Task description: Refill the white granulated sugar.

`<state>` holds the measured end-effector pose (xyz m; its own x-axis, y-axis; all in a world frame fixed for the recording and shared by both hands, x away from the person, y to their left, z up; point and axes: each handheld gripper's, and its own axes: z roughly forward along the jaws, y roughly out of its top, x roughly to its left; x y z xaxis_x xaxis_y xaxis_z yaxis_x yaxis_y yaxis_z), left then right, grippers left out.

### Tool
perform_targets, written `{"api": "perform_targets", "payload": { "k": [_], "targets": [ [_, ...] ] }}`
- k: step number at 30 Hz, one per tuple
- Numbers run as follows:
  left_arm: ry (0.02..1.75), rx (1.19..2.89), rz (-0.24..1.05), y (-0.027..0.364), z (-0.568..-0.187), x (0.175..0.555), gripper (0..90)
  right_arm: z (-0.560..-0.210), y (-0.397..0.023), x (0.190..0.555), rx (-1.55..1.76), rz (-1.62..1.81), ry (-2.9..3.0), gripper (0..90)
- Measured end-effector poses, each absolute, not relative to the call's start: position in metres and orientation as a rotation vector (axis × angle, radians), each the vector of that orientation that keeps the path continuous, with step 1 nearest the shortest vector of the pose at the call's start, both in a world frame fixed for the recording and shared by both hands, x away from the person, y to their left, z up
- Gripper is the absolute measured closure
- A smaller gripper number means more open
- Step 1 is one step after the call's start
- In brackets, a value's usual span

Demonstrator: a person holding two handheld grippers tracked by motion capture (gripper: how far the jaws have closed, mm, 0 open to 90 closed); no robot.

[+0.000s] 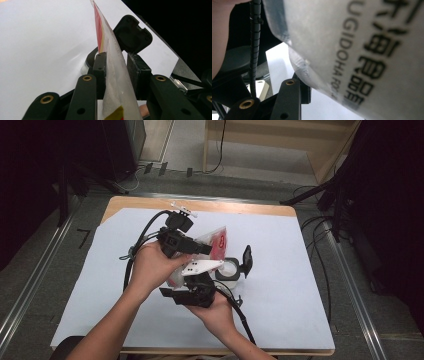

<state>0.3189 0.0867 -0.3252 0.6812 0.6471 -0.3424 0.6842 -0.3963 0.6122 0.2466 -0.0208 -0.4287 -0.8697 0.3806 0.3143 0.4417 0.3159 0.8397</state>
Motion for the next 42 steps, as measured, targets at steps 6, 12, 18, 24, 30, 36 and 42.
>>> {"api": "perform_targets", "payload": {
  "k": [6,12,18,24,30,36,42],
  "targets": [
    [1.013,2.141,-0.077,0.0857,-0.3281,0.3216,70.7,-0.4306,-0.0229,0.2470,-0.797,-1.621,-2.497,63.5],
    [1.019,2.134,-0.088,0.0859,-0.3284,0.3220,70.6,-0.4305,-0.0226,0.2469,-0.793,-1.620,-2.502,63.5],
    [1.015,2.139,-0.091,0.0862,-0.3284,0.3217,70.6,-0.4307,-0.0227,0.2463,-0.790,-1.620,-2.507,63.5],
    [1.021,2.144,-0.108,0.0869,-0.3283,0.3244,70.5,-0.4303,-0.0224,0.2460,-0.788,-1.620,-2.518,63.6],
    [1.014,2.151,-0.114,0.0860,-0.3275,0.3257,70.9,-0.4296,-0.0225,0.2454,-0.792,-1.627,-2.521,63.6],
    [1.027,2.134,-0.156,0.0874,-0.3292,0.3271,70.9,-0.4300,-0.0215,0.2447,-0.792,-1.619,-2.530,63.6],
    [1.037,2.128,-0.164,0.0871,-0.3294,0.3267,70.7,-0.4303,-0.0214,0.2440,-0.788,-1.620,-2.547,63.6]
  ]
}}
